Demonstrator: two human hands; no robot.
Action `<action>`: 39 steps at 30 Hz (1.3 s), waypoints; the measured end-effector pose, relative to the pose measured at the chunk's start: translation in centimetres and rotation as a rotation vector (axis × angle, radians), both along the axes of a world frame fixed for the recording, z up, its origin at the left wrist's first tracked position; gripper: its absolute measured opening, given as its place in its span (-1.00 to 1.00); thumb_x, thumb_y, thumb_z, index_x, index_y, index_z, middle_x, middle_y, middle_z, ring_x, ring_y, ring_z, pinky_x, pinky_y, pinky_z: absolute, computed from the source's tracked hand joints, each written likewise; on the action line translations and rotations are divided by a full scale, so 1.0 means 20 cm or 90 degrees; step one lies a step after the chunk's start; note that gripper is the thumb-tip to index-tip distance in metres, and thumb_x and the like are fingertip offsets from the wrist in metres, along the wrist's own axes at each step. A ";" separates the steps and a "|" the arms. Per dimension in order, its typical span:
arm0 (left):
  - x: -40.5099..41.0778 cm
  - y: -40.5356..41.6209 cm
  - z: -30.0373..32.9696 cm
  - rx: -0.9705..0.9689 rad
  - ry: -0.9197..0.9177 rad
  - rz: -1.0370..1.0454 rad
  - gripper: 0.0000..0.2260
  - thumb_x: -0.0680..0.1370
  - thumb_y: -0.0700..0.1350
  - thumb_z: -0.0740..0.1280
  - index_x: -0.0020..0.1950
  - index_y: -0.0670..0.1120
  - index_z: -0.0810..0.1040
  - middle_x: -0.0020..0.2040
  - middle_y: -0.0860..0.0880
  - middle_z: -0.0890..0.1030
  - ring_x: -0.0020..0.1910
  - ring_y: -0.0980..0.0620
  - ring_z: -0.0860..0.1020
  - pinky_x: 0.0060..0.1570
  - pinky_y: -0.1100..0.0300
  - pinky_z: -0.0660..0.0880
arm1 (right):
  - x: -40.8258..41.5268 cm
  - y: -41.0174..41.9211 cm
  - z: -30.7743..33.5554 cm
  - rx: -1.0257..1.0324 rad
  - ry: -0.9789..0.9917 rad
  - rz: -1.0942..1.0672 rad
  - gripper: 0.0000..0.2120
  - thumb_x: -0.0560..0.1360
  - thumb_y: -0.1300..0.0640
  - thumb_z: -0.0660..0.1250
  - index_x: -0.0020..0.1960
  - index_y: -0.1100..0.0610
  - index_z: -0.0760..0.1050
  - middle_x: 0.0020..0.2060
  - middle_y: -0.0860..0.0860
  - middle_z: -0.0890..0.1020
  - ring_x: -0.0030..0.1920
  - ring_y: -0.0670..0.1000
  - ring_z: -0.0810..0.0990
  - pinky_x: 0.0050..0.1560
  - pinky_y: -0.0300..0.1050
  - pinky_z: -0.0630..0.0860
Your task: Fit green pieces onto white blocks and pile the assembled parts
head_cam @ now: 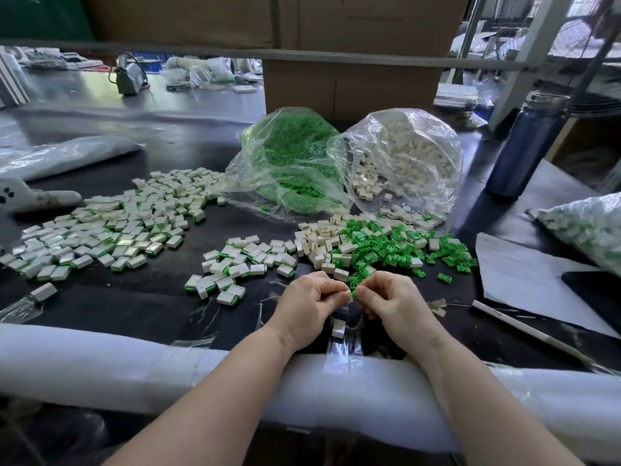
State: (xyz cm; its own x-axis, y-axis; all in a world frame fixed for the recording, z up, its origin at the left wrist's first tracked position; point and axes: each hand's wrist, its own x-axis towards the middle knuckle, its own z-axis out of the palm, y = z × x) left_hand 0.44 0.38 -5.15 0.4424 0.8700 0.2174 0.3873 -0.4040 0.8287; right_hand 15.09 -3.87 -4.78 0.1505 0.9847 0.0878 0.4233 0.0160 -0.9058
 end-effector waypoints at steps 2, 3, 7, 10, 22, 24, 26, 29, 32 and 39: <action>0.01 0.00 0.00 0.006 -0.013 0.017 -0.84 0.49 -0.15 0.38 0.03 -0.15 0.65 -0.19 0.08 0.55 -0.14 0.10 0.55 -0.03 0.34 0.46 | 0.00 0.00 0.00 0.018 -0.013 -0.017 -0.79 0.51 0.22 0.34 -0.29 0.06 0.49 -0.42 0.00 0.55 -0.39 -0.08 0.47 -0.25 -0.09 0.48; 0.01 -0.01 0.00 0.009 -0.020 0.028 -0.84 0.49 -0.15 0.38 0.03 -0.14 0.65 -0.17 0.08 0.56 -0.12 0.11 0.56 -0.02 0.37 0.46 | -0.01 0.00 -0.01 0.029 -0.017 -0.026 -0.78 0.50 0.22 0.34 -0.30 0.05 0.48 -0.44 -0.05 0.54 -0.41 -0.11 0.47 -0.27 -0.13 0.48; 0.01 0.00 0.00 -0.010 -0.039 0.037 -0.81 0.49 -0.13 0.39 0.07 -0.13 0.64 -0.08 0.03 0.63 -0.07 0.14 0.58 -0.01 0.44 0.46 | -0.01 0.00 0.00 0.050 0.029 -0.030 -0.78 0.50 0.26 0.34 -0.29 0.07 0.50 -0.48 -0.09 0.55 -0.47 -0.23 0.49 -0.35 -0.33 0.46; 0.01 0.00 0.00 -0.035 -0.053 0.028 -0.81 0.47 -0.14 0.40 0.06 -0.14 0.63 -0.05 -0.02 0.66 -0.06 0.10 0.60 0.02 0.35 0.50 | -0.01 0.00 0.00 0.051 0.066 -0.019 -0.79 0.50 0.29 0.33 -0.29 0.09 0.52 -0.49 -0.08 0.57 -0.46 -0.24 0.51 -0.37 -0.36 0.46; -0.01 0.00 0.00 -0.103 -0.090 -0.021 -0.87 0.46 -0.22 0.41 -0.01 -0.17 0.64 -0.20 0.07 0.63 -0.23 0.29 0.56 -0.10 0.45 0.45 | 0.00 -0.01 0.01 0.033 0.082 0.009 -0.79 0.48 0.31 0.35 -0.31 0.12 0.53 -0.51 -0.07 0.57 -0.47 -0.17 0.48 -0.39 -0.31 0.46; -0.01 0.00 0.00 -0.096 -0.078 -0.019 -0.87 0.46 -0.22 0.41 0.00 -0.17 0.64 -0.20 0.06 0.62 -0.21 0.24 0.57 -0.08 0.43 0.46 | 0.00 -0.01 0.01 0.027 0.068 0.010 -0.79 0.48 0.31 0.35 -0.31 0.11 0.53 -0.49 -0.04 0.57 -0.45 -0.13 0.48 -0.37 -0.30 0.47; -0.01 0.00 0.00 -0.077 -0.060 -0.018 -0.86 0.46 -0.21 0.41 0.00 -0.17 0.64 -0.21 0.08 0.60 -0.21 0.22 0.55 -0.07 0.42 0.46 | 0.00 -0.01 0.01 0.022 0.058 0.011 -0.79 0.48 0.30 0.35 -0.31 0.11 0.52 -0.45 0.01 0.57 -0.43 -0.10 0.48 -0.35 -0.31 0.47; 0.00 0.00 0.00 -0.043 -0.033 -0.017 -0.86 0.46 -0.20 0.41 0.00 -0.17 0.65 -0.23 0.11 0.55 -0.22 0.21 0.51 -0.09 0.42 0.43 | 0.00 -0.01 0.01 0.017 0.051 0.014 -0.80 0.48 0.29 0.35 -0.30 0.12 0.52 -0.42 0.05 0.57 -0.43 -0.08 0.48 -0.34 -0.33 0.47; 0.00 -0.01 0.00 -0.030 -0.027 -0.018 -0.85 0.47 -0.20 0.41 0.00 -0.18 0.65 -0.24 0.11 0.54 -0.23 0.20 0.50 -0.10 0.42 0.41 | 0.00 -0.01 0.01 0.018 0.045 0.016 -0.79 0.48 0.30 0.35 -0.31 0.11 0.52 -0.43 0.04 0.57 -0.44 -0.12 0.48 -0.35 -0.33 0.47; 0.00 -0.01 0.01 -0.013 -0.007 -0.019 -0.84 0.47 -0.19 0.40 0.03 -0.19 0.65 -0.23 0.08 0.53 -0.20 0.14 0.51 -0.07 0.38 0.43 | 0.01 -0.01 0.00 0.018 0.038 0.015 -0.76 0.47 0.30 0.35 -0.32 0.07 0.51 -0.46 -0.03 0.57 -0.47 -0.18 0.48 -0.36 -0.32 0.47</action>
State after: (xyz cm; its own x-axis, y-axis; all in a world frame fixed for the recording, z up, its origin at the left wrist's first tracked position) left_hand 0.38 0.19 -4.96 0.4663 0.8606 0.2047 0.3666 -0.3985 0.8407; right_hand 15.20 -3.99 -4.68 0.1335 0.9853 0.1069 0.3671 0.0510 -0.9288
